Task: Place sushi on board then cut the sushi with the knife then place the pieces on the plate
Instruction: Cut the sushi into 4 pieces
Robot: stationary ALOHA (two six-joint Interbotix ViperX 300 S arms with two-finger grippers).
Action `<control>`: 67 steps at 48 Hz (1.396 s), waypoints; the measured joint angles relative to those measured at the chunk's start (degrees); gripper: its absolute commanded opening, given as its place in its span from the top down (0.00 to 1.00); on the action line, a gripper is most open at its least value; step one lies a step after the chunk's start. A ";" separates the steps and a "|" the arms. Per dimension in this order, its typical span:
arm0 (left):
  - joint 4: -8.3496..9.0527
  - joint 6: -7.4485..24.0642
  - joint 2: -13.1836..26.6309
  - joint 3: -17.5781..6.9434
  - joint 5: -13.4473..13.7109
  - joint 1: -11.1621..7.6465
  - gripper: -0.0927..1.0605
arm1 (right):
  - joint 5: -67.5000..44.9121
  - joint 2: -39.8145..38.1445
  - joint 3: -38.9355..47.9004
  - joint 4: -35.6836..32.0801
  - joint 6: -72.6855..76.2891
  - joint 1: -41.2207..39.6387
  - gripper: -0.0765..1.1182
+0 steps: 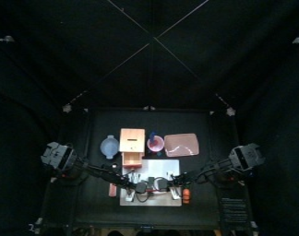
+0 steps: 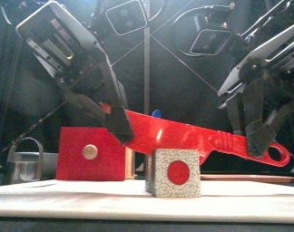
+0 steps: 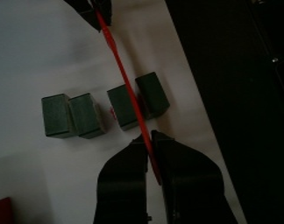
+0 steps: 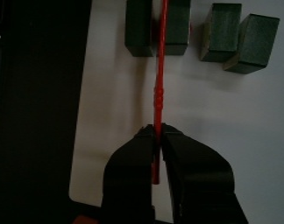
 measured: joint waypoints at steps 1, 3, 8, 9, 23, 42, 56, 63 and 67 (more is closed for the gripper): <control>-0.09 0.00 0.09 0.09 -0.09 0.00 0.57 | -0.09 0.00 0.00 0.09 0.00 0.00 0.61; -0.18 0.00 0.35 0.00 -0.09 -0.09 0.57 | -0.26 0.18 0.00 0.09 0.00 0.00 0.61; -0.97 0.00 1.49 0.00 -0.18 -0.26 0.57 | -1.05 0.79 0.09 0.35 0.09 0.00 0.61; -1.05 0.00 1.76 0.00 -0.18 -0.35 0.57 | -1.23 0.97 0.09 0.44 0.00 0.00 0.61; -3.78 0.00 3.87 0.00 -1.41 -1.49 0.57 | -2.90 2.72 0.00 1.67 0.00 0.53 0.61; -4.48 0.00 4.22 0.18 -2.20 -2.20 0.57 | -2.99 2.99 -0.35 2.11 0.00 1.14 0.61; -4.83 0.00 5.27 0.18 -2.55 -2.29 0.57 | -2.99 4.48 -0.88 2.37 0.09 1.23 0.61; -4.83 0.00 5.19 0.44 -2.46 -2.29 0.57 | -2.72 4.48 -1.05 2.37 0.00 1.23 0.61; -4.75 0.00 4.75 0.44 -2.46 -2.29 0.57 | -1.93 4.31 -1.32 2.29 0.00 1.23 0.61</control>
